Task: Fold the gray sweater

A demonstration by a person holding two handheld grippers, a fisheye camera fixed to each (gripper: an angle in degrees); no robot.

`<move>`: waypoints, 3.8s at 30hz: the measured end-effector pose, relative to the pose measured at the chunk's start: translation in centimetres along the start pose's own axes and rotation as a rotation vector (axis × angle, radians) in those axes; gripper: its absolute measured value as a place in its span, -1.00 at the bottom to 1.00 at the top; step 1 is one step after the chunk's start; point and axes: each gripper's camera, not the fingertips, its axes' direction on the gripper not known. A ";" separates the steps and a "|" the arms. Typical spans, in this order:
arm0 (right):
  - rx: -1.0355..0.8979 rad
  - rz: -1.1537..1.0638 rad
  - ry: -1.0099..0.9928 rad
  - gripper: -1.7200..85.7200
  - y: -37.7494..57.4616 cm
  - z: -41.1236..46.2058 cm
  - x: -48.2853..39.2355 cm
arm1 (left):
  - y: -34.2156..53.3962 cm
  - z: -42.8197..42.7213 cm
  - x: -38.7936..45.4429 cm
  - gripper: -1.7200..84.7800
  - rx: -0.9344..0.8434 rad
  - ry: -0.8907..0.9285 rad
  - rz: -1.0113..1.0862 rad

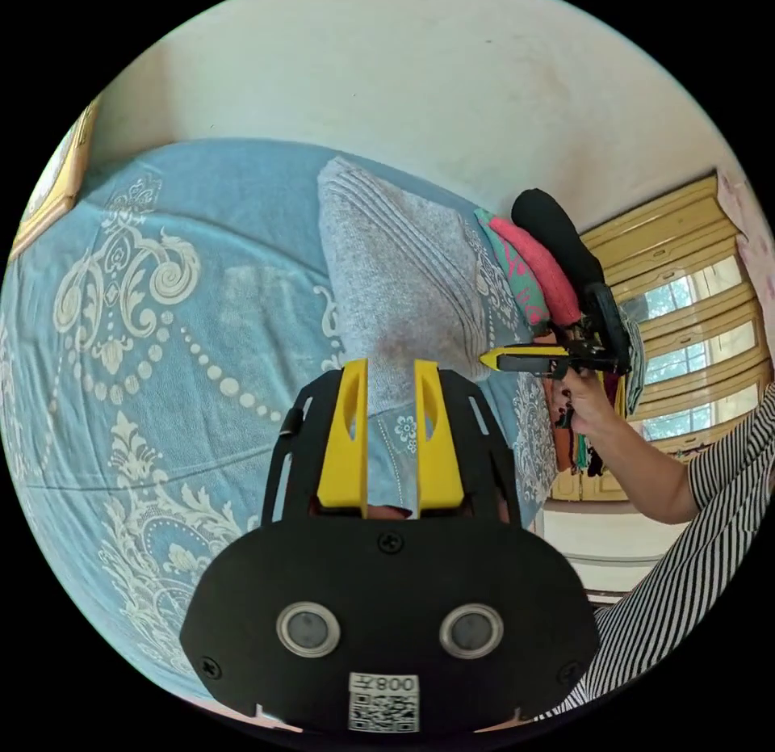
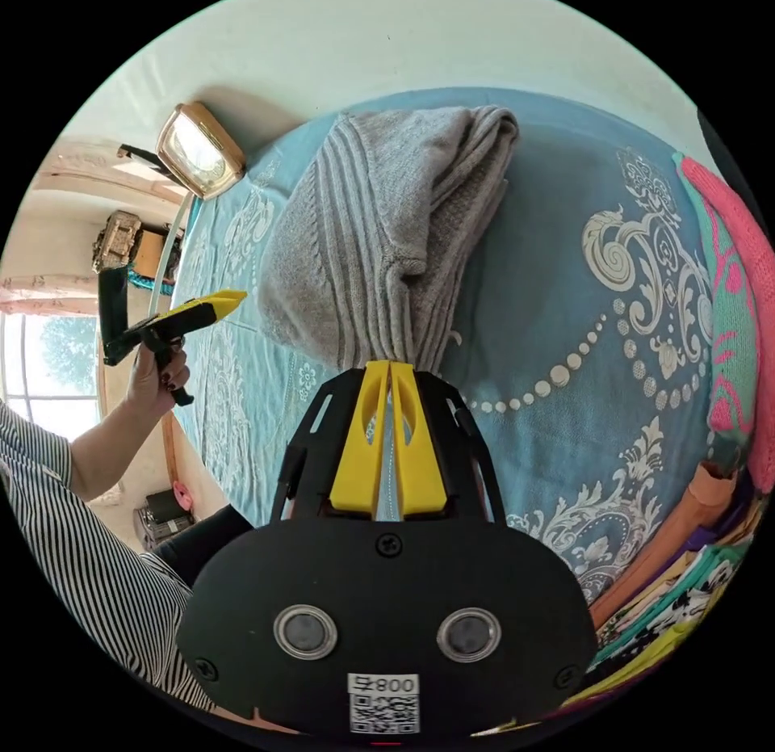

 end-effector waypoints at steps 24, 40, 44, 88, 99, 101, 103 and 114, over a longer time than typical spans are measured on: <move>0.051 0.333 -0.600 -0.82 16.6 3.4 20.4 | 0.5 6.5 -16.8 -0.73 -0.151 0.677 -0.327; -0.102 0.377 -0.780 -0.88 35.4 -6.3 23.8 | 7.4 -7.1 -6.3 -0.74 -0.282 0.748 -0.488; -0.087 0.455 -0.812 -0.88 40.2 -9.6 24.4 | 8.7 -11.0 -2.5 -0.74 -0.314 0.772 -0.549; 0.151 0.299 -0.366 -0.90 27.5 -64.3 93.6 | -61.0 -13.1 73.3 -0.73 -0.211 0.478 -0.181; 0.245 0.248 -0.432 -0.94 26.7 -70.3 103.9 | -66.8 -18.8 85.4 -0.75 -0.135 0.406 -0.110; 0.285 0.238 -0.349 -0.95 26.7 -73.2 105.0 | -68.0 -21.8 88.1 -0.78 -0.064 0.335 -0.086; 0.338 0.212 -0.294 -0.96 26.6 -75.9 105.1 | -69.6 -23.0 90.3 -0.81 -0.029 0.321 -0.067; 0.126 -0.013 0.149 -0.96 19.4 -75.2 102.9 | -77.4 -19.1 102.5 -0.93 -0.199 0.133 0.069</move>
